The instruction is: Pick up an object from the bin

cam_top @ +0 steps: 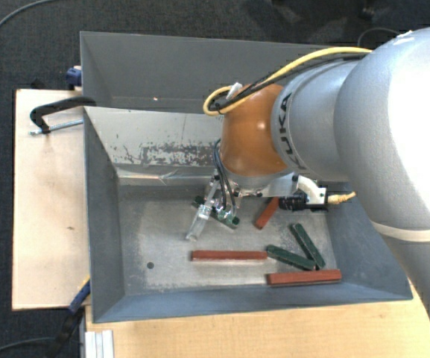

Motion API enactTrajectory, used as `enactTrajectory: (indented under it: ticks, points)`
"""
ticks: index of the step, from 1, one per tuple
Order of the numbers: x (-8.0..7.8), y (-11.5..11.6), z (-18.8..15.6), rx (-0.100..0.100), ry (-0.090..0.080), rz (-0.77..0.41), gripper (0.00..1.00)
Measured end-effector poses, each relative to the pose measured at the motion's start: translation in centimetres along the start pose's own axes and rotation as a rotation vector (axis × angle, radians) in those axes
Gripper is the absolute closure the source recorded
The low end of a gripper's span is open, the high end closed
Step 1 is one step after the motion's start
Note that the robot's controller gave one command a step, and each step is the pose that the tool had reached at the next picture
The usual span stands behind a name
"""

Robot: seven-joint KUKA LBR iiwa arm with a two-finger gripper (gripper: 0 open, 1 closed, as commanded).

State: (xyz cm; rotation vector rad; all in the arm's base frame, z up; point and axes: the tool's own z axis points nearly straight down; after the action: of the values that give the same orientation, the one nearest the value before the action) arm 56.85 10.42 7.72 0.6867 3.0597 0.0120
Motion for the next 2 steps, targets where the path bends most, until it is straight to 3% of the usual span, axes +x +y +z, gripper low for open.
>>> enactTrajectory:
  ticks: [1, 2]
  points:
    - [-3.73, -1.54, 0.66, 0.006, -0.002, 0.086, 0.00]
    - [-3.62, -1.46, 0.64, 0.005, 0.000, 0.085, 1.00]
